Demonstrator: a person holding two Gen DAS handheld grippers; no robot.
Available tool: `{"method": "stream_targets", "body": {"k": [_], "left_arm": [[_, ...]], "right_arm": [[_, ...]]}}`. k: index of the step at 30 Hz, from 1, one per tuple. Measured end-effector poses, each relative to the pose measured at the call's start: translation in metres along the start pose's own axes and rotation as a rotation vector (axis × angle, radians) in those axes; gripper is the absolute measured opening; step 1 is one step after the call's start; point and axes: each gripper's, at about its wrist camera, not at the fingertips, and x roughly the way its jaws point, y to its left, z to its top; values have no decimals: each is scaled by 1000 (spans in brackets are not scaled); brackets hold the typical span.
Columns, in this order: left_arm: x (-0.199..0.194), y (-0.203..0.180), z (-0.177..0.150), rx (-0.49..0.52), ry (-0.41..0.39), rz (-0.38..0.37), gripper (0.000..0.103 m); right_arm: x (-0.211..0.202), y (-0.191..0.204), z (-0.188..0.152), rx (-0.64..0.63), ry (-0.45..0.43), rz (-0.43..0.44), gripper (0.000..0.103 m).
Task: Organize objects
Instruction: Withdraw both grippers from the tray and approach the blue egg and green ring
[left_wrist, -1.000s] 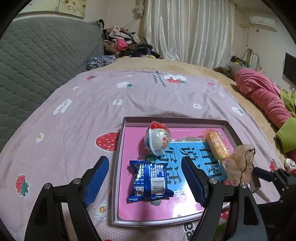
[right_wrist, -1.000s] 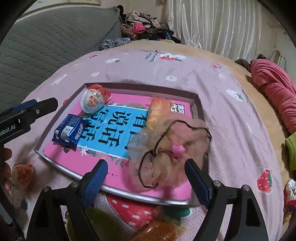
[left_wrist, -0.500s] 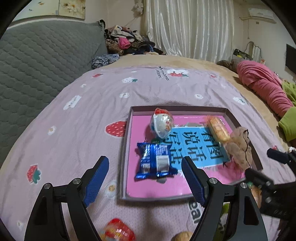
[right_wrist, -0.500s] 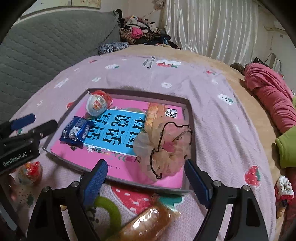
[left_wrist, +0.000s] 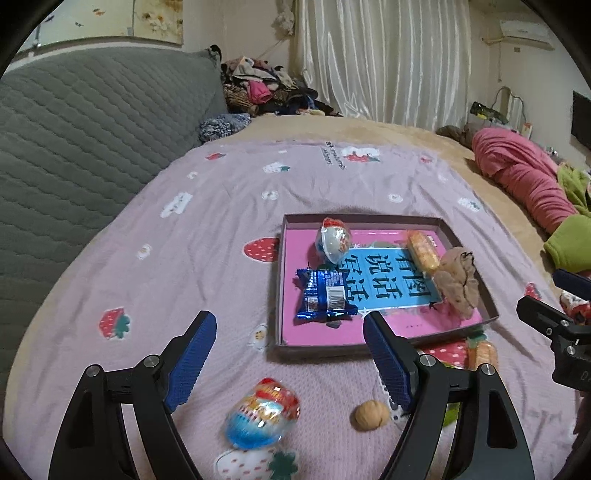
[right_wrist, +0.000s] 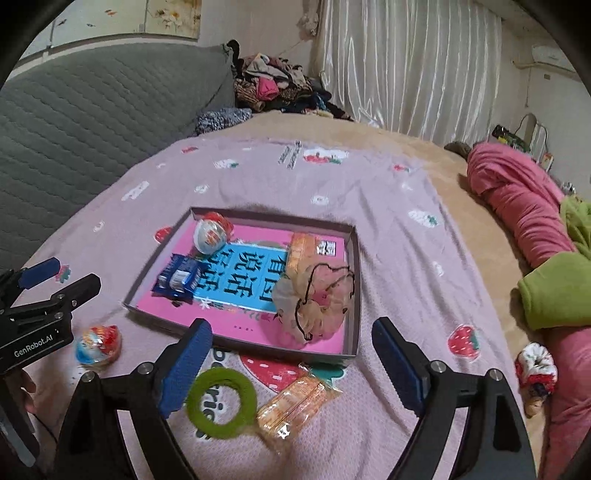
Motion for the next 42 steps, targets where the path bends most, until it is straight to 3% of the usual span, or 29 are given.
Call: {"method": "stream_targets", "body": {"k": [22, 42], "left_arm": [[-134, 32, -6, -8, -99, 7, 83], [-198, 52, -22, 3, -130, 38, 83]], "right_arm": [[-122, 43, 4, -83, -134, -30, 94], [-187, 81, -14, -168, -199, -20, 94]]}}
